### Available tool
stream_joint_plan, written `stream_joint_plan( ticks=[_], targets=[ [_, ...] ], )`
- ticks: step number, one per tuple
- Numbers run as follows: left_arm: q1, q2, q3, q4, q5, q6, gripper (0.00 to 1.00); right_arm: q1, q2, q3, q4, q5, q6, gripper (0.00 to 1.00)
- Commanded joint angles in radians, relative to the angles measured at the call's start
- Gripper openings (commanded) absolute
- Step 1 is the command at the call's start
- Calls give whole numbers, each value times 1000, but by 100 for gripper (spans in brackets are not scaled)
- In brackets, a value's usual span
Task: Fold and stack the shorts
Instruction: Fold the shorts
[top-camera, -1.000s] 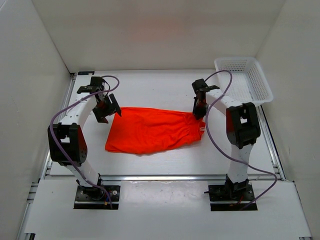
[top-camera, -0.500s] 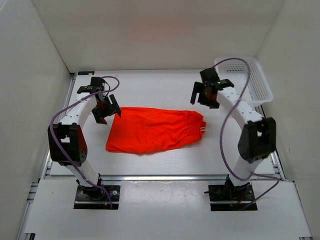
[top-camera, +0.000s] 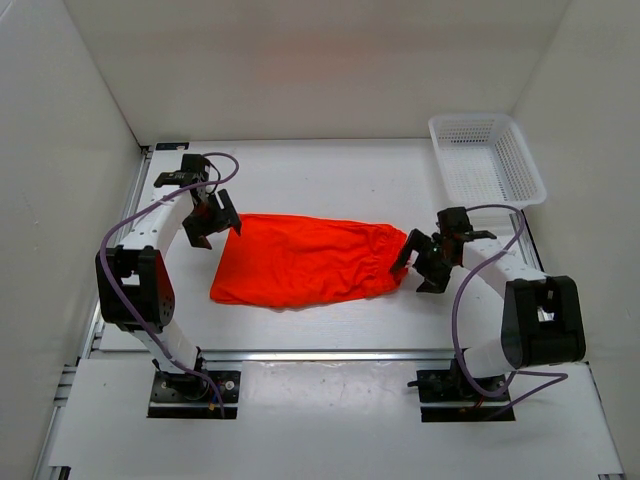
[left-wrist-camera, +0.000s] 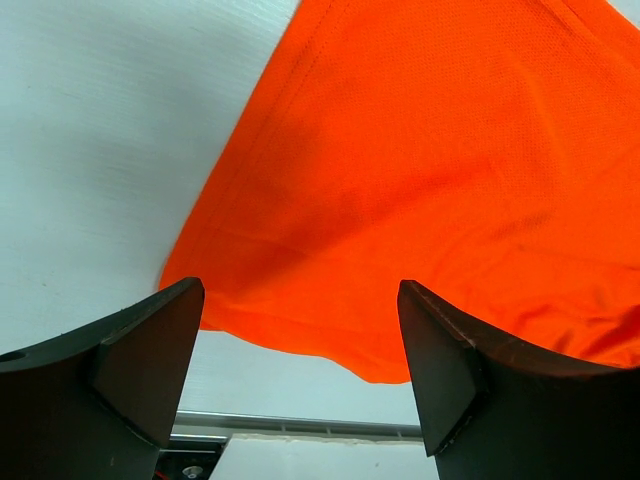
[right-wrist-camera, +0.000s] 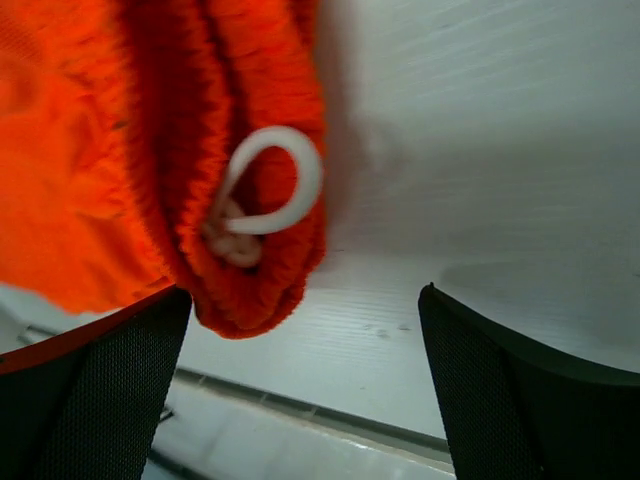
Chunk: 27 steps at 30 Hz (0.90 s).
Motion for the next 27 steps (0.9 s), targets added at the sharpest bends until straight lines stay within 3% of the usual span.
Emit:
stream_joint_plan(
  ticks=[1, 10, 14, 18, 22, 25, 26, 27],
  targets=[
    [-3, -45, 23, 10, -2, 4, 90, -21, -27, -17, 210, -232, 61, 99],
    [-3, -45, 14, 10, -2, 13, 90, -21, 44, -6, 233, -251, 81, 99],
    [-3, -36, 5, 19, -2, 13, 90, -21, 104, 7, 143, -202, 81, 99],
    [-3, -36, 5, 19, -2, 13, 90, -21, 137, -22, 142, -147, 93, 92],
    [-3, -24, 14, 19, -2, 13, 90, -12, 179, -43, 205, -97, 104, 74],
    [-3, -1, 23, 19, -31, 13, 90, -12, 210, -43, 241, -85, 104, 38],
    [-3, 11, 23, 19, -31, 13, 90, -12, 226, -17, 241, -76, 94, 20],
    [-3, 20, 23, 19, -31, 13, 90, -12, 245, 1, 227, -61, 72, 11]
  ],
)
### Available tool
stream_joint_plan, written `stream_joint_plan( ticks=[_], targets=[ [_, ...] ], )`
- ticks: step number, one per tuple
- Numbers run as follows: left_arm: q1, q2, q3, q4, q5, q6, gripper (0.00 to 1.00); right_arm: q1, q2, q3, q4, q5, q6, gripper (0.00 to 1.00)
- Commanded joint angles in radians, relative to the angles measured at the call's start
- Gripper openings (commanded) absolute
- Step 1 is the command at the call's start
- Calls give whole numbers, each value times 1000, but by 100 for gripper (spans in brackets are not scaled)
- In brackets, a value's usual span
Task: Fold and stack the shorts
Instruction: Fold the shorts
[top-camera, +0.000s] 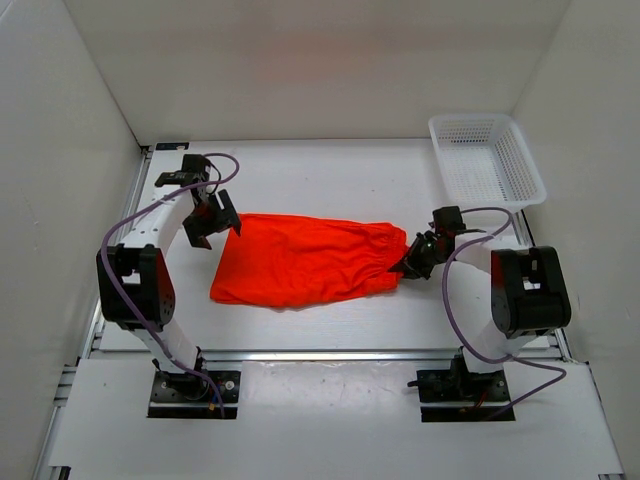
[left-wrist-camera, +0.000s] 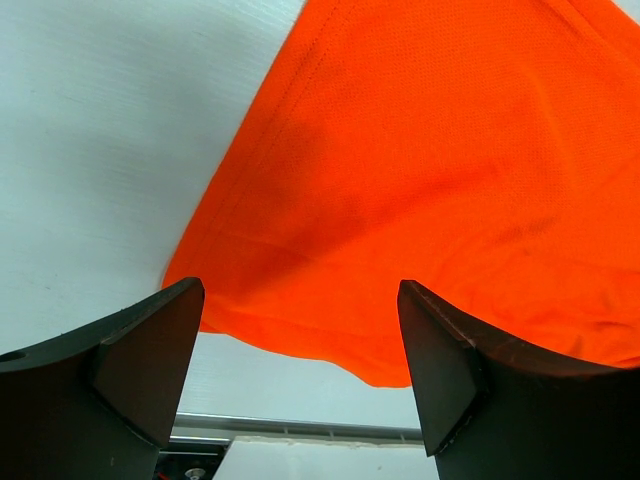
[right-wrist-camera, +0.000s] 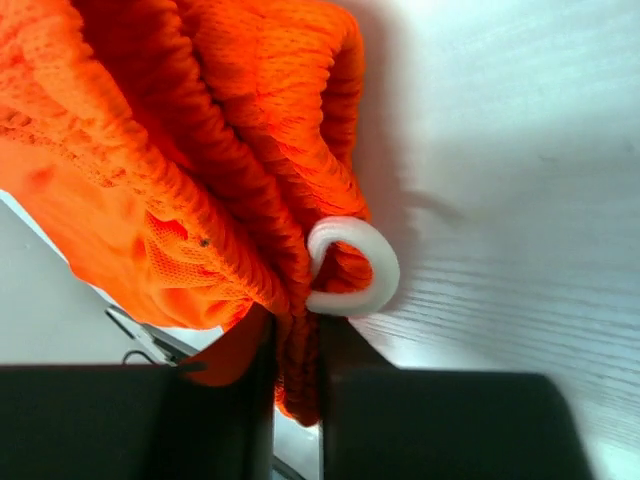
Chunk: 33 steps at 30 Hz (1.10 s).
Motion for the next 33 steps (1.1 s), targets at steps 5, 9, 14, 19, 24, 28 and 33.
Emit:
stream_joint_plan(
  ticks=[5, 9, 14, 19, 24, 28, 33],
  targets=[
    [-3, 17, 23, 15, -24, 9, 90, 3, 35, 77, -114, 225, -99, 0],
    [-3, 17, 23, 15, -24, 9, 90, 3, -8, 146, -223, 329, -149, 0],
    [-3, 53, 23, 44, -4, 9, 90, 12, -67, 310, -384, 464, -241, 0],
    [6, 115, -50, 109, 7, -31, 38, 90, -76, 528, -510, 607, -312, 0],
    [-50, 150, -87, 172, 91, -43, 10, 222, -24, 691, -606, 676, -335, 0],
    [-90, 204, -87, 184, 133, -43, 10, 320, 40, 799, -652, 728, -335, 0],
    [-126, 236, -96, 193, 143, -52, 10, 478, 102, 954, -731, 822, -344, 0]
  ],
)
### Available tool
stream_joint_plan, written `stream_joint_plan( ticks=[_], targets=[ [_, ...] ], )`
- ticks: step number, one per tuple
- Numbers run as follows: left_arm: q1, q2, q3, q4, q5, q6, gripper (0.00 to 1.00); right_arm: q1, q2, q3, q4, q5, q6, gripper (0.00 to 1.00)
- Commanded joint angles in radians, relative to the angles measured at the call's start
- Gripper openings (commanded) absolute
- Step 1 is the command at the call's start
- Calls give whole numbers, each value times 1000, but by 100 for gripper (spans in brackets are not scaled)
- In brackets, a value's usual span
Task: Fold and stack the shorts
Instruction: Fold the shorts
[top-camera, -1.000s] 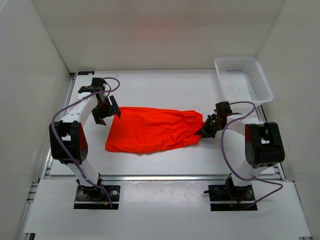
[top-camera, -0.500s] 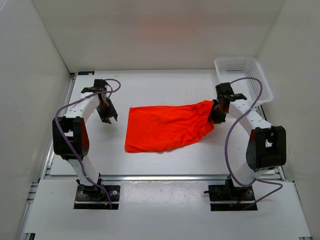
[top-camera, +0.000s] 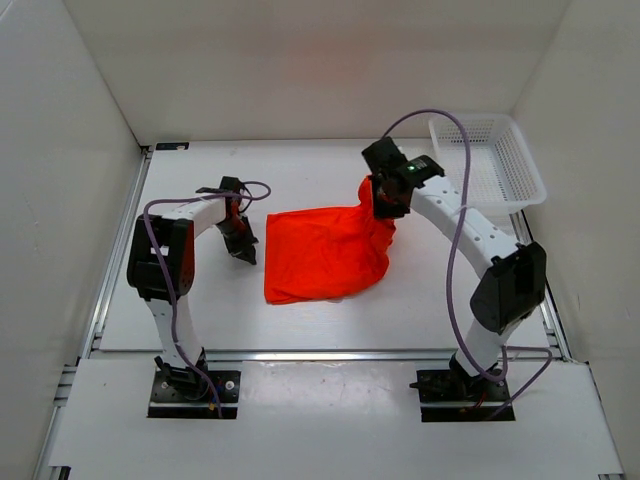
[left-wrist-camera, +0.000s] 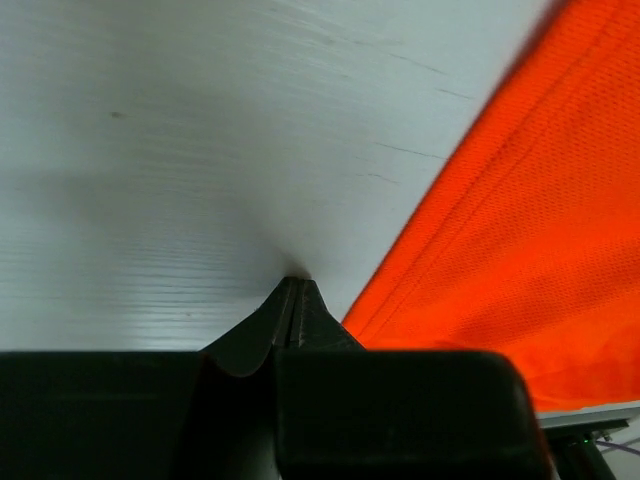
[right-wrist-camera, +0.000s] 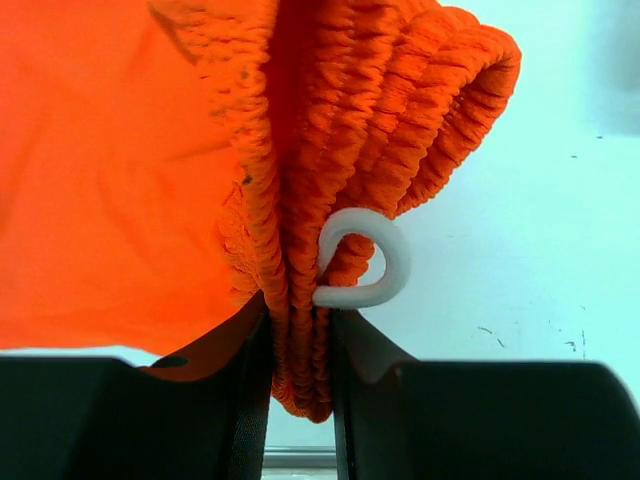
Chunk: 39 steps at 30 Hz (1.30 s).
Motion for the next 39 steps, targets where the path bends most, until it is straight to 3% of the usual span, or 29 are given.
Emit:
stream_joint_plan(
  ticks=[1, 11, 20, 24, 26, 27, 28, 29, 30, 31, 37, 38, 39],
  targets=[
    [-16, -12, -10, 39, 34, -8, 10, 87, 39, 115, -86, 101, -25, 0],
    [-16, 33, -19, 58, 43, -8, 10, 326, 227, 379, -181, 179, 14, 0],
    [-16, 33, -19, 67, 43, -17, 10, 426, 409, 558, -153, 89, 24, 0],
    [-4, -13, -28, 67, -1, -39, 10, 448, 472, 660, -95, -32, 35, 3],
    [16, -56, -39, 55, -1, -39, 10, 457, 481, 672, -2, -164, 44, 16],
    [45, -71, -50, 55, 9, -39, 10, 466, 481, 657, 47, -219, 44, 33],
    [62, -102, -50, 23, 9, -39, 21, 466, 454, 605, 96, -279, 35, 77],
    [80, -119, -59, 6, 9, -39, 32, 466, 434, 568, 142, -334, 35, 91],
    [117, -142, -59, -9, 9, -39, 53, 466, 409, 531, 216, -377, 35, 99],
    [134, -195, -68, -41, -19, -30, 100, 455, 347, 434, 250, -378, 44, 99],
    [275, -358, -30, -129, -60, -21, 100, 318, 46, 21, 454, -338, 73, 99],
    [275, -386, -19, -129, -60, -21, 97, 297, 17, -71, 454, -323, 84, 99],
    [275, -398, 5, -129, -60, -8, 81, 261, -35, -115, 454, -312, 93, 99]
  ],
)
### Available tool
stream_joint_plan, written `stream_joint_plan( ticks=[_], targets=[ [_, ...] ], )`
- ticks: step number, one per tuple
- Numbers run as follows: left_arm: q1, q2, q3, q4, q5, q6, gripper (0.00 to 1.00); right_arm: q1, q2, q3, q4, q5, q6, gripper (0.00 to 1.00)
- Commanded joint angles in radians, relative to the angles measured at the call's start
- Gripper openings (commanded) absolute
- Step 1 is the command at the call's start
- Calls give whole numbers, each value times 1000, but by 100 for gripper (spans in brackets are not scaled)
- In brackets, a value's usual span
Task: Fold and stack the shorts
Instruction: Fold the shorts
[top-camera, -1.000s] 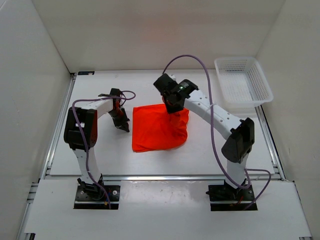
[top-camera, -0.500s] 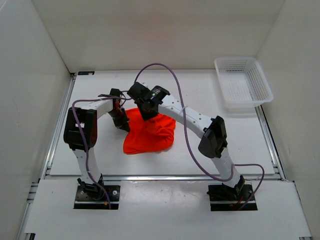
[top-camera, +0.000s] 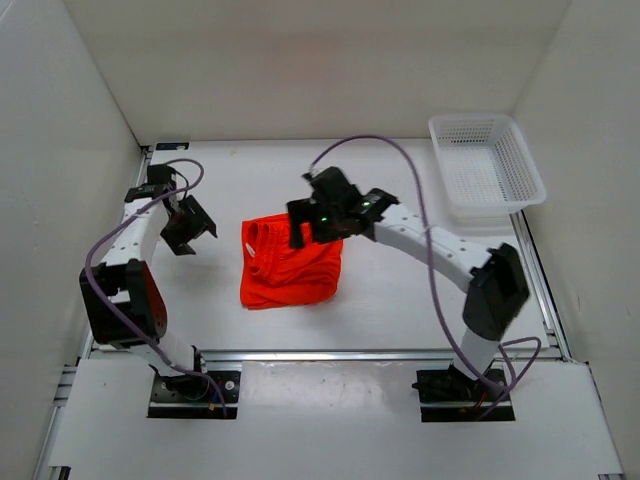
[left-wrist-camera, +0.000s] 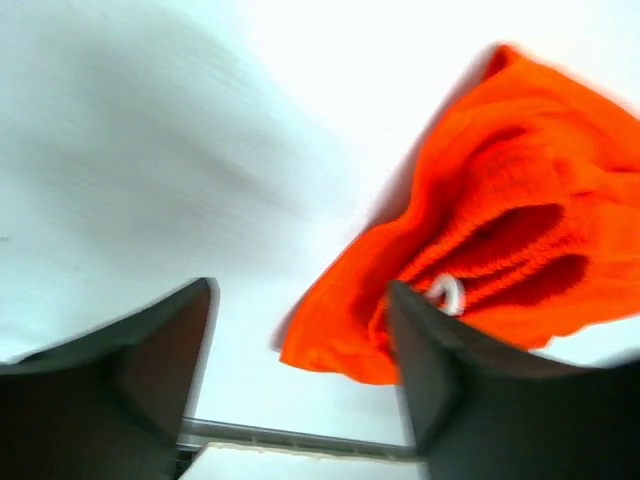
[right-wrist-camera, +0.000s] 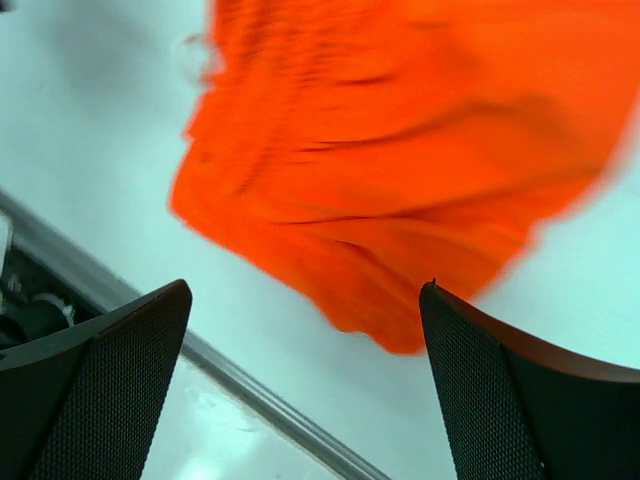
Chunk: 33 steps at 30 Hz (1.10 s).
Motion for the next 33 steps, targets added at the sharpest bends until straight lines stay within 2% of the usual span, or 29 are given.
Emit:
stream_joint_plan(
  ticks=[1, 3, 5, 7, 9, 11, 12, 15, 20, 25, 29, 33],
  targets=[
    [-22, -84, 71, -34, -17, 41, 74, -111, -160, -138, 109, 28, 32, 99],
    [-62, -84, 100, -44, -5, 66, 61, -141, -229, -249, 109, 49, 41, 99],
    [-148, -84, 134, -45, 6, 87, 49, -184, -284, -341, 109, 58, 61, 99],
    [-257, -71, 166, -45, 18, 100, 40, -221, -314, -387, 109, 58, 61, 99],
    [-373, -20, 213, -45, 29, 100, 27, -241, -334, -432, 90, 69, 70, 99],
    [-433, 64, 247, -45, 74, 109, 18, -264, -346, -444, 80, 78, 70, 99],
    [-450, 96, 264, -45, 93, 109, 10, -264, -355, -444, 80, 78, 70, 99],
    [-463, 204, 298, -32, 115, 120, 10, -264, -355, -444, 59, 88, 61, 99],
    [-440, 354, 328, -32, -2, 132, 10, -264, -375, -444, 39, 109, 61, 99],
    [-409, 370, 302, -18, -33, 121, 10, -264, -386, -444, 10, 140, 61, 99],
    [-400, 348, 395, -57, -20, 141, 10, -273, -386, -409, -33, 184, 50, 99],
    [-400, 281, 515, -158, -40, 178, 27, -287, -429, -354, -111, 293, 50, 99]
  ],
)
